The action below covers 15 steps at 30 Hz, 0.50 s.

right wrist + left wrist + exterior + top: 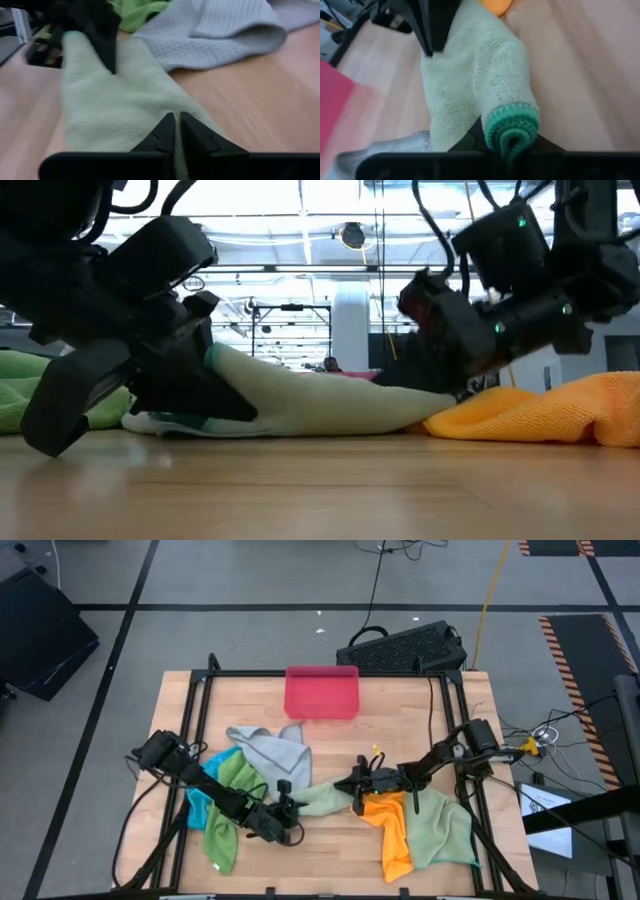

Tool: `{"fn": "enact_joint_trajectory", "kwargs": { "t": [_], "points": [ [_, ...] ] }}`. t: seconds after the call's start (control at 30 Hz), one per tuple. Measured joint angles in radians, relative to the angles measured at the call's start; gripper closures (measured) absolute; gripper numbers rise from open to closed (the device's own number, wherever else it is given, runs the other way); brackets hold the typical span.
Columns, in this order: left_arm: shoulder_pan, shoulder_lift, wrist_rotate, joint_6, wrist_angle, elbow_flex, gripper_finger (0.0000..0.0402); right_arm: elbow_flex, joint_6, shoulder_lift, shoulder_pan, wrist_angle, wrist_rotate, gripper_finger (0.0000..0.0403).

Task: Fold microfiber towels
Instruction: Put the folded light green towel into the red bin

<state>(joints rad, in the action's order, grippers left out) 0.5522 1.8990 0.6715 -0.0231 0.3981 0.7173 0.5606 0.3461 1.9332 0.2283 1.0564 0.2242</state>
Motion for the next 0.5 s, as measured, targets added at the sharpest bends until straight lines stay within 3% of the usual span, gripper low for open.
{"fn": "enact_joint_trajectory", "kwargs": {
  "t": [0.3, 0.5],
  "points": [
    [-0.022, -0.171, 0.086, -0.168, -0.159, -0.003, 0.0384, 0.0, -0.052, -0.32, 0.001, -0.362, 0.129, 0.03],
    [-0.098, -0.283, 0.088, -0.339, -0.189, -0.003, 0.0384, 0.001, -0.145, -0.451, 0.002, -0.403, 0.152, 0.0278]
  ]
}}
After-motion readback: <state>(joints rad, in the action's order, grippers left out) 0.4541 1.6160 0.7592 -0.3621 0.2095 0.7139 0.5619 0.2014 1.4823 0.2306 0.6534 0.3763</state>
